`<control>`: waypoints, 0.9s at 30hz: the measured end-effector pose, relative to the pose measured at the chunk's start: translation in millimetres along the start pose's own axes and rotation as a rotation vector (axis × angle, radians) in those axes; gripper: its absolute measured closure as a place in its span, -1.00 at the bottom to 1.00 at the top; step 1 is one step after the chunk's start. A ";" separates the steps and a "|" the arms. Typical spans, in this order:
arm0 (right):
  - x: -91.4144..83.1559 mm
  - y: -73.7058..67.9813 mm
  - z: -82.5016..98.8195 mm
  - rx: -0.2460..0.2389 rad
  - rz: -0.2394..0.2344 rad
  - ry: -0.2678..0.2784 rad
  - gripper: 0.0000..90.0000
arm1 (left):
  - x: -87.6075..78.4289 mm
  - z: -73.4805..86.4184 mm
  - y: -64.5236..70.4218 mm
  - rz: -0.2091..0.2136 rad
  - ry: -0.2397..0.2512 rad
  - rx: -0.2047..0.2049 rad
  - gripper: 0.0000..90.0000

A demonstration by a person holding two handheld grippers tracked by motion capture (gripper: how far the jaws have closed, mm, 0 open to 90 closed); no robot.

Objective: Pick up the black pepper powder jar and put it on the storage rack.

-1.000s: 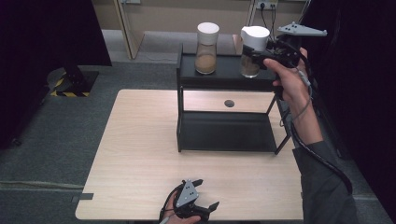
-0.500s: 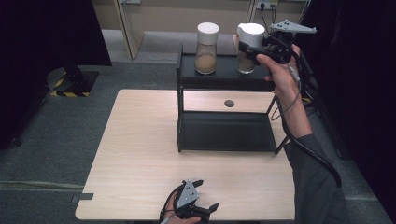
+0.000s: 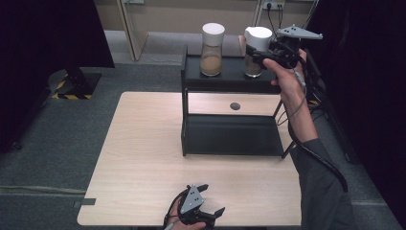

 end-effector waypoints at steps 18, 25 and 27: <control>-5.5 3.1 8.3 -0.037 -0.032 0.001 -0.73 | -0.4 -0.4 0.9 -0.005 0.002 0.004 -0.86; -16.5 0.1 9.7 -0.048 -0.014 -0.001 -0.92 | -0.4 -0.4 1.4 -0.006 0.002 0.006 -0.86; -20.0 1.1 10.5 -0.041 -0.013 0.006 -0.92 | -0.6 -0.7 1.4 -0.006 0.004 0.006 -0.86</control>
Point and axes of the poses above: each handheld gripper's, and its own axes: x roughly forward along the jaws, z roughly out of its underside, y roughly to its right, the point moved 10 cm from there along x, roughly forward along the jaws, and after that the axes turned 10 degrees about z, right-handed, at the moved point
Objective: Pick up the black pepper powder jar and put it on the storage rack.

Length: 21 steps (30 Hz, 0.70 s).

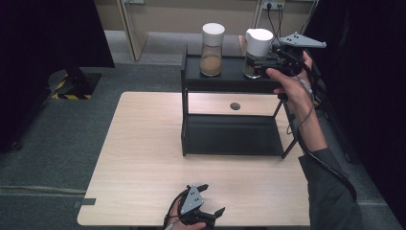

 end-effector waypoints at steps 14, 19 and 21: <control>-34.0 -1.0 15.9 0.029 -0.092 0.052 -0.96 | 0.3 0.2 0.3 -0.001 0.002 0.001 -0.86; -48.1 -3.8 27.9 0.027 -0.131 0.077 -0.96 | 0.2 0.1 0.3 -0.002 0.004 0.001 -0.86; -53.0 -5.7 33.0 0.028 -0.148 0.084 -0.96 | 0.3 0.1 0.3 -0.002 0.004 0.001 -0.86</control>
Point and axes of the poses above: each handheld gripper's, and its own axes: x roughly forward along the jaws, z roughly out of its underside, y roughly to its right, the point moved 10 cm from there along x, roughly forward along the jaws, and after that the axes turned 10 degrees about z, right-handed, at the moved point
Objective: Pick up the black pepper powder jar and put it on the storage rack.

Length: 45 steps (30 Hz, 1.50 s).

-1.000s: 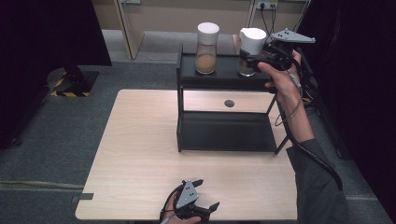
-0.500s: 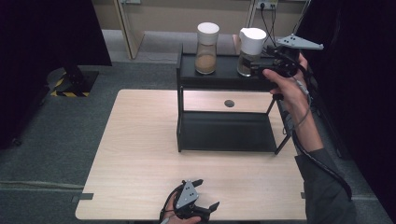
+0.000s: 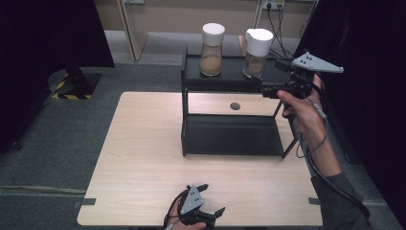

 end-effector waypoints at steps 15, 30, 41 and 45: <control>-26.1 -13.9 39.4 0.004 -0.088 0.027 -0.96 | -0.8 -0.4 0.5 0.001 0.007 0.005 -0.86; -43.1 -24.0 102.1 0.023 -0.138 0.003 -0.97 | -1.3 -0.6 0.2 -0.004 0.013 0.007 -0.87; -54.8 -38.8 132.9 -0.002 -0.158 -0.012 -0.97 | -2.4 -0.4 0.2 -0.007 0.030 0.013 -0.93; -56.7 -41.4 141.7 -0.001 -0.163 -0.013 -0.97 | -2.2 -0.3 0.5 -0.003 0.031 0.012 -0.95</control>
Point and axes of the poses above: each handheld gripper's, and its own axes: x roughly forward along the jaws, z roughly out of its underside, y roughly to its right, the point moved 10 cm from there along x, roughly forward along the jaws, and after that the axes turned 10 degrees about z, right-handed, at the moved point
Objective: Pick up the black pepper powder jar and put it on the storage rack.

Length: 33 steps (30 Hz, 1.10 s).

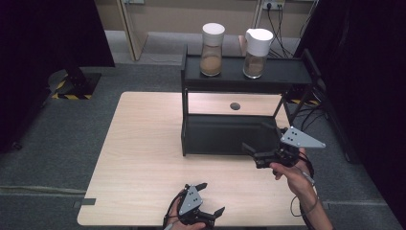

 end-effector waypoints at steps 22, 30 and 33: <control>-13.7 -18.5 41.0 0.017 -0.010 -0.007 -0.97 | -1.3 -0.6 0.1 -0.005 0.007 0.007 -0.99; -20.5 -22.6 55.6 0.018 -0.009 -0.020 -0.97 | -1.4 -0.6 -0.5 -0.009 0.006 0.008 -0.99; -22.8 -24.3 60.8 0.016 -0.006 -0.030 -0.97 | -1.8 -0.6 -0.9 -0.011 0.007 0.007 -0.99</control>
Point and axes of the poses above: each handheld gripper's, and its own axes: x roughly forward along the jaws, z roughly out of its underside, y roughly to its right, the point moved 10 cm from there along x, roughly forward along the jaws, and after that the axes turned 10 degrees about z, right-handed, at the moved point
